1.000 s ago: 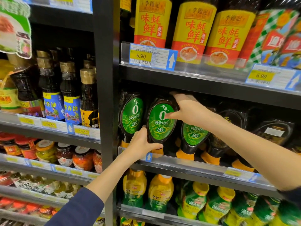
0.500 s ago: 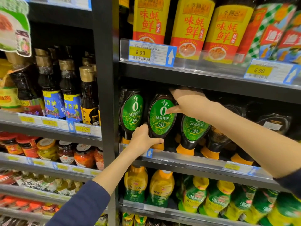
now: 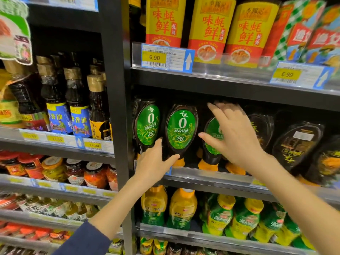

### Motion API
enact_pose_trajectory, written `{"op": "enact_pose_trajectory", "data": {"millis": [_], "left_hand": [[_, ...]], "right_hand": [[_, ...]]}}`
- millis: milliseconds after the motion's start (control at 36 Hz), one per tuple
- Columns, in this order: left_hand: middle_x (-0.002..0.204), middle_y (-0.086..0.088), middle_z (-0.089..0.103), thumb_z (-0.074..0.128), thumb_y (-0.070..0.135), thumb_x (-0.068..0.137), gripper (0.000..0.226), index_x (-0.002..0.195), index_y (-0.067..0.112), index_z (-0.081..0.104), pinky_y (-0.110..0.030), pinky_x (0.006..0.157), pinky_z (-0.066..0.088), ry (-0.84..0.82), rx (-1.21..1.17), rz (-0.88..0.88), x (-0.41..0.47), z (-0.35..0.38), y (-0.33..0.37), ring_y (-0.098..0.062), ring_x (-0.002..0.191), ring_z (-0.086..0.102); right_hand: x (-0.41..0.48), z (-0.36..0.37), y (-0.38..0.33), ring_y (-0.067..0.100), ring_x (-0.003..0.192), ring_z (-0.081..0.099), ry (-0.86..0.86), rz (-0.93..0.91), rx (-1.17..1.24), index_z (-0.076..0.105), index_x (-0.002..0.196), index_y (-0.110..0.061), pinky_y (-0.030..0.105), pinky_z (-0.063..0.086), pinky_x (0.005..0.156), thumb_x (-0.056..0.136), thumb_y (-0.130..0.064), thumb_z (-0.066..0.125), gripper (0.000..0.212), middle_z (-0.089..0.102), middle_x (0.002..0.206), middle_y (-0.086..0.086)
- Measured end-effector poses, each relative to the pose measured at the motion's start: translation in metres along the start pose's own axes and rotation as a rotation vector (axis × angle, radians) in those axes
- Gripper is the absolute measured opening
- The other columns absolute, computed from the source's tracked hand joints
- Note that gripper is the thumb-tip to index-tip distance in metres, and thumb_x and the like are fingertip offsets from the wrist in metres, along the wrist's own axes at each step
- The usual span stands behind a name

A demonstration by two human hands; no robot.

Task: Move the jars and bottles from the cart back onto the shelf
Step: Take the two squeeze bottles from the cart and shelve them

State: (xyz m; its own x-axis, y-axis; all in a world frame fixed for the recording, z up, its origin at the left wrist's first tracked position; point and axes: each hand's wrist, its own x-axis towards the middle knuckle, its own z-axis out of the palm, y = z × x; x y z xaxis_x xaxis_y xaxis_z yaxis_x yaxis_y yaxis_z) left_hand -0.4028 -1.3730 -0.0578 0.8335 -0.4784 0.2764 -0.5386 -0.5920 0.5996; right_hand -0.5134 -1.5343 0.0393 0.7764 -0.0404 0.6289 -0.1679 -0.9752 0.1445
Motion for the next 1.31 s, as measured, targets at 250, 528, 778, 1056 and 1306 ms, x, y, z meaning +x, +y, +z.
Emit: {"op": "enact_pose_trajectory", "data": {"millis": [250, 528, 778, 1056, 1306], "left_hand": [[0.137, -0.021, 0.05, 0.018, 0.058, 0.093, 0.062, 0.147, 0.035, 0.003, -0.039, 0.102, 0.041, 0.096, 0.418, 0.259, -0.037, 0.021, -0.006, -0.031, 0.123, 0.053], [0.121, -0.028, 0.06, 0.012, 0.061, 0.092, 0.059, 0.142, 0.039, 0.034, -0.043, 0.088, 0.051, 0.017, 0.595, 0.233, -0.023, 0.033, 0.003, -0.036, 0.107, 0.063], [0.109, -0.025, 0.067, 0.012, 0.063, 0.09, 0.064, 0.133, 0.034, 0.05, -0.04, 0.079, 0.054, -0.051, 0.651, 0.233, -0.017, 0.034, 0.004, -0.032, 0.096, 0.068], [0.145, -0.026, 0.037, -0.01, 0.067, 0.077, 0.077, 0.146, 0.042, 0.011, -0.038, 0.101, 0.037, -0.044, 0.594, 0.287, -0.019, 0.034, 0.008, -0.033, 0.13, 0.043], [0.148, -0.025, 0.031, -0.008, 0.068, 0.077, 0.074, 0.146, 0.044, 0.004, -0.036, 0.102, 0.035, -0.056, 0.605, 0.297, -0.015, 0.031, 0.007, -0.03, 0.125, 0.047]], "right_hand": [[-0.105, 0.065, -0.021, 0.024, 0.14, 0.027, 0.102, 0.397, 0.463, 0.018, 0.146, -0.037, 0.04, 0.043, 0.097, 0.086, -0.046, 0.054, 0.07, 0.015, 0.155, 0.005], [-0.065, 0.076, -0.016, 0.032, 0.106, 0.057, 0.091, 0.637, 0.421, 0.0, 0.149, -0.021, 0.032, 0.048, 0.072, 0.077, -0.04, 0.071, 0.103, 0.029, 0.145, 0.014], [-0.059, 0.09, -0.017, 0.03, 0.104, 0.059, 0.143, 0.653, 0.428, -0.003, 0.149, -0.021, 0.036, 0.051, 0.077, 0.075, -0.023, 0.076, 0.108, 0.037, 0.136, 0.014], [-0.06, 0.093, -0.012, 0.029, 0.107, 0.057, 0.156, 0.623, 0.509, 0.001, 0.15, -0.019, 0.038, 0.052, 0.08, 0.075, -0.019, 0.076, 0.106, 0.038, 0.135, 0.014], [-0.06, 0.093, -0.014, 0.03, 0.107, 0.057, 0.154, 0.64, 0.488, 0.003, 0.149, -0.018, 0.04, 0.052, 0.082, 0.076, -0.02, 0.076, 0.104, 0.038, 0.136, 0.013]]}}
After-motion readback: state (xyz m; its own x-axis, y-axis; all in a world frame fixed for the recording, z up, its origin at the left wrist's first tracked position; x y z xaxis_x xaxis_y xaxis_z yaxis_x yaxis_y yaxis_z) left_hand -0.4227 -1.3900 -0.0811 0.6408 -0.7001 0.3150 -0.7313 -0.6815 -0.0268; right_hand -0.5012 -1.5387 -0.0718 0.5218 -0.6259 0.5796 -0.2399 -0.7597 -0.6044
